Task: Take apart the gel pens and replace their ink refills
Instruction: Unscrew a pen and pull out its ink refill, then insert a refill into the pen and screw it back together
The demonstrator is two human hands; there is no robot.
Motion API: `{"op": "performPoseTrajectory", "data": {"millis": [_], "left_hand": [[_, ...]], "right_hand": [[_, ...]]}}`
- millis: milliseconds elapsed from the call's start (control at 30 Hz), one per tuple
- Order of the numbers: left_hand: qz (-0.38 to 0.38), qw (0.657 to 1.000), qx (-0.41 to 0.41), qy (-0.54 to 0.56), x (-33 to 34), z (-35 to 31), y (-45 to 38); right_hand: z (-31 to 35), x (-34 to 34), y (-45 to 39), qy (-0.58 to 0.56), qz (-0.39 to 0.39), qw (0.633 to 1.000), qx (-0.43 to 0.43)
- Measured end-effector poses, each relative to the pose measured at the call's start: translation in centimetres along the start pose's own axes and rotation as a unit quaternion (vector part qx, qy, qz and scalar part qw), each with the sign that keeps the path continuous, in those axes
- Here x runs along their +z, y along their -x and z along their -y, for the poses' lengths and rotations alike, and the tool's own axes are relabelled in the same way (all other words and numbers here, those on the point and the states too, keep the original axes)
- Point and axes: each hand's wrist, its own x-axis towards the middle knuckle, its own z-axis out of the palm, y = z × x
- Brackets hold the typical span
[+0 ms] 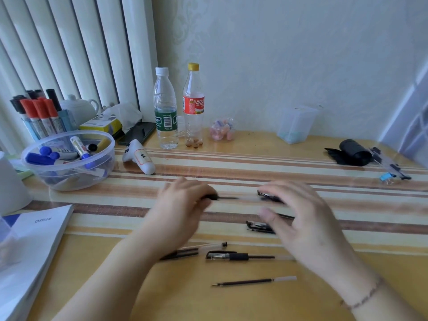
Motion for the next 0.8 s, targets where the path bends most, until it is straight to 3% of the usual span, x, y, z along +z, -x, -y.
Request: {"op": "performPoseTrajectory", "data": {"millis": [133,233,633,800], "left_hand": [[-0.026,0.971,-0.217,-0.102,-1.3,4.1,0.0],[0.015,0.952,-0.290,-0.093,-1.6,5.4,0.1],[0.094,0.945,-0.296,-0.098,-1.3,5.7,0.1],[0.025,0.962,-0.239,-0.127,-1.0,3.0,0.0]], "right_hand": [[-4.6,-2.7,-1.0,0.072,0.031,0.980,0.184],[-7.1,-3.0,-0.9,0.112,0.079,0.957,0.256],[-9.2,-0.9,-0.6,0.116,0.099,0.954,0.256],[-7.6,-0.9,-1.0,0.167,0.070,0.955,0.233]]}}
